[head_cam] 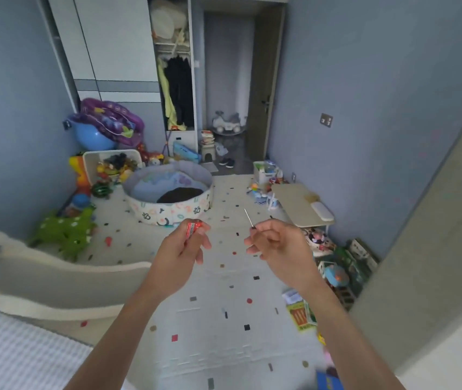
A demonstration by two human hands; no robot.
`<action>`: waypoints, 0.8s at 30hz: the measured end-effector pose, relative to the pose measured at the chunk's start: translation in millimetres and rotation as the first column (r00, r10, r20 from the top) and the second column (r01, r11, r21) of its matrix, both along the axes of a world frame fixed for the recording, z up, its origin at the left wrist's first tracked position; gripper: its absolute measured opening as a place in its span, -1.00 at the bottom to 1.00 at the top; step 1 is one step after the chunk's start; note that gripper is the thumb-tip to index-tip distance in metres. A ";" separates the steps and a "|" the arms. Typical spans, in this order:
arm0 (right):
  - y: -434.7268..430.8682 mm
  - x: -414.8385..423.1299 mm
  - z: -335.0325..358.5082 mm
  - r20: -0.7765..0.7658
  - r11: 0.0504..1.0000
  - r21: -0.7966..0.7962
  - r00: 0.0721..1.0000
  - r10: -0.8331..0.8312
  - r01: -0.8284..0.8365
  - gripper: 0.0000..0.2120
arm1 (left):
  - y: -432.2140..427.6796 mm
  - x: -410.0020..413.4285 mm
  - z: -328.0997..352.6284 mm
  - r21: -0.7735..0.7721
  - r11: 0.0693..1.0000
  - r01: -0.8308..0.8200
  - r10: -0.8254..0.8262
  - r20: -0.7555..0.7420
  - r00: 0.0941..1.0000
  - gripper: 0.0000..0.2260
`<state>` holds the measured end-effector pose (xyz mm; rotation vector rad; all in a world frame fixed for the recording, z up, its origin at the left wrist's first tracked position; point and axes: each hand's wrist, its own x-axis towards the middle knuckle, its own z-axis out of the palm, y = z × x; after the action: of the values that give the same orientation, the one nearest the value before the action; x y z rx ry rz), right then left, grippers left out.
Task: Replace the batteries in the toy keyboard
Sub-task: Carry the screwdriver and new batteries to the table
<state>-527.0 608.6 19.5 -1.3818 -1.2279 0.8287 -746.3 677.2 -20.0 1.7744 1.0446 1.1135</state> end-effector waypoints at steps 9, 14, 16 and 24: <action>208.8 6.6 -15.7 0.051 0.996 0.010 0.995 0.091 -0.092 -0.88 | 176.9 11.2 -7.8 -0.018 0.992 -0.124 0.123 -0.036 0.992 -0.82; 333.8 25.3 -3.5 0.138 0.993 0.024 0.984 0.114 -0.118 -0.89 | 295.3 27.8 13.6 -0.017 0.980 -0.198 0.198 -0.045 0.979 -0.85; 381.5 31.8 -2.4 0.178 0.992 0.023 0.977 0.115 -0.121 -0.87 | 337.8 33.4 18.3 -0.033 0.972 -0.234 0.233 -0.021 0.972 -0.86; 580.3 51.8 -20.0 0.247 0.994 0.016 0.964 0.099 -0.106 -0.85 | 531.6 56.2 6.8 -0.014 0.973 -0.232 0.230 -0.073 0.970 -0.83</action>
<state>-475.2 1188.9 -0.5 -1.4377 -1.5073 0.7219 -690.1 1208.8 -13.2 1.7167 1.3294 1.1790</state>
